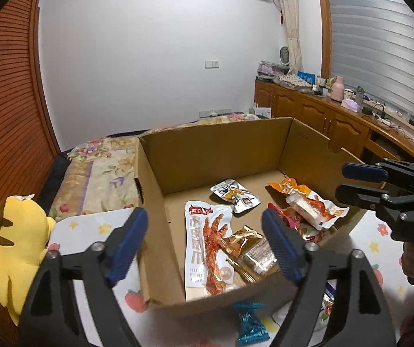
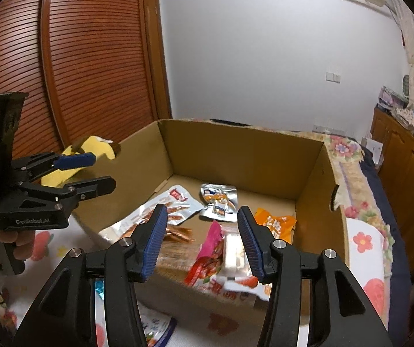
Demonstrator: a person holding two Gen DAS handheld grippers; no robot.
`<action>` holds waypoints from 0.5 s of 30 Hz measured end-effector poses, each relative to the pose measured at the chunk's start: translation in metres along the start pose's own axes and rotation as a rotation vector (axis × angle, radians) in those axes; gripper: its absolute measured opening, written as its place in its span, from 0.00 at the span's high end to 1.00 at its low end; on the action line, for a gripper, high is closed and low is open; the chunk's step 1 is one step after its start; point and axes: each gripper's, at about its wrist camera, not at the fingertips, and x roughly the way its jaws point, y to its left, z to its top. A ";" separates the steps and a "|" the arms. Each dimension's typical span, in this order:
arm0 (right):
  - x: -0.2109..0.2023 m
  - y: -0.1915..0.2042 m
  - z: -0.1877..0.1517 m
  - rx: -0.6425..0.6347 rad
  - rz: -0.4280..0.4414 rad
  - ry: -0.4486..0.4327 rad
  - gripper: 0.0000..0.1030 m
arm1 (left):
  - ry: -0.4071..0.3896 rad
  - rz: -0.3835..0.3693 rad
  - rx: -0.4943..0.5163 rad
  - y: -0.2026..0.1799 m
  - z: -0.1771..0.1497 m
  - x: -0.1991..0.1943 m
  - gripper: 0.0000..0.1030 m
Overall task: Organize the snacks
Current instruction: 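Move both open tools back over the blue candy and white pouch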
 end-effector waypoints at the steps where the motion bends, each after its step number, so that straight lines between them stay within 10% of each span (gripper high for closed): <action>1: -0.004 0.002 -0.001 -0.001 0.000 -0.004 0.49 | -0.004 0.002 -0.001 -0.001 -0.001 -0.003 0.12; 15: -0.050 0.033 -0.030 -0.014 -0.006 -0.002 0.44 | 0.007 -0.017 -0.009 -0.005 -0.042 -0.042 0.06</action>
